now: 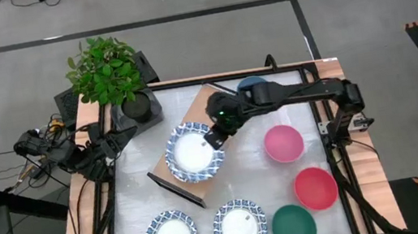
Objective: Place and stack bowls onto a shelf
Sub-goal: Stack the top white patterned bowl on the white patterned bowl on the shelf, then stack the right white patterned bowl on the white patterned bowl on the shelf
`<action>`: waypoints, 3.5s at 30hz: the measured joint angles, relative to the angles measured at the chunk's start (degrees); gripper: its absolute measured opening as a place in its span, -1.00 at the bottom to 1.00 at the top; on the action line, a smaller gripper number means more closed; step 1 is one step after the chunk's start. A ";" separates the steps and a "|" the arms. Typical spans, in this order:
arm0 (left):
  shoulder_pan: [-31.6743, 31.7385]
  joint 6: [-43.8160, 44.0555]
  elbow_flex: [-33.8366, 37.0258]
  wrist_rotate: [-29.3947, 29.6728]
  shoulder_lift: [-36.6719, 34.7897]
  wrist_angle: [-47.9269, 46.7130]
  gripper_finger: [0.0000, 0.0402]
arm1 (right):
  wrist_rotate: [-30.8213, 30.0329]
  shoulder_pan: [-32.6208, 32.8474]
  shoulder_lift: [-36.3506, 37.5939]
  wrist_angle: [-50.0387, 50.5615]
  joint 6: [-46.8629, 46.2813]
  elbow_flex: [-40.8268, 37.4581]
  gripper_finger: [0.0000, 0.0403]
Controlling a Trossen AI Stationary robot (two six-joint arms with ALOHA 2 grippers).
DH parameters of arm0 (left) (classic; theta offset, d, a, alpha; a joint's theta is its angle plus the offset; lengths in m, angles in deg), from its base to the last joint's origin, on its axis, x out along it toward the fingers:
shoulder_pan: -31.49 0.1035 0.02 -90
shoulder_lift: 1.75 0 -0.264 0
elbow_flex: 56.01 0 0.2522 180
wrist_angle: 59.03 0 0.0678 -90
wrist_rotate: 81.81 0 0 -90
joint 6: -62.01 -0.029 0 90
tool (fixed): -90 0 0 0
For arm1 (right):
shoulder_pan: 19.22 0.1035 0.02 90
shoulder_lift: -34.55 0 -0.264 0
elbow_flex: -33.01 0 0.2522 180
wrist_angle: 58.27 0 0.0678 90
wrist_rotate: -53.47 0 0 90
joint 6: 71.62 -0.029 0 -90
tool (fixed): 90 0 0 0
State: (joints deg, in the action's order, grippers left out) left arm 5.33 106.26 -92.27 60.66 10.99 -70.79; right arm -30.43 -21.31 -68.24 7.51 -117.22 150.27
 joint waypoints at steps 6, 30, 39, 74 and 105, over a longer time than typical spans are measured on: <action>-0.02 -0.01 0.00 0.45 -0.02 -0.08 -0.06 | -0.02 -0.26 -2.67 2.44 2.05 3.06 -0.85; 0.01 -0.04 0.00 0.43 -0.02 -0.01 -0.06 | 0.33 -0.36 -3.29 1.91 4.06 3.33 -0.16; -0.01 -0.04 0.00 0.42 -0.02 0.00 -0.06 | 0.00 1.18 1.80 10.93 2.51 3.32 -0.11; -0.02 4.52 0.00 0.25 -0.04 -5.64 -0.06 | -4.63 28.67 2.92 -15.24 -17.48 -33.61 0.22; 0.00 4.66 0.00 0.38 -0.04 -6.65 -0.06 | -2.11 27.46 -3.37 -19.62 -17.36 -33.59 -0.89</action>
State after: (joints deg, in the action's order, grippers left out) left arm 5.34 110.92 -92.27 61.03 10.94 -77.44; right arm -32.54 6.14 -71.61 -12.11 -134.58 116.68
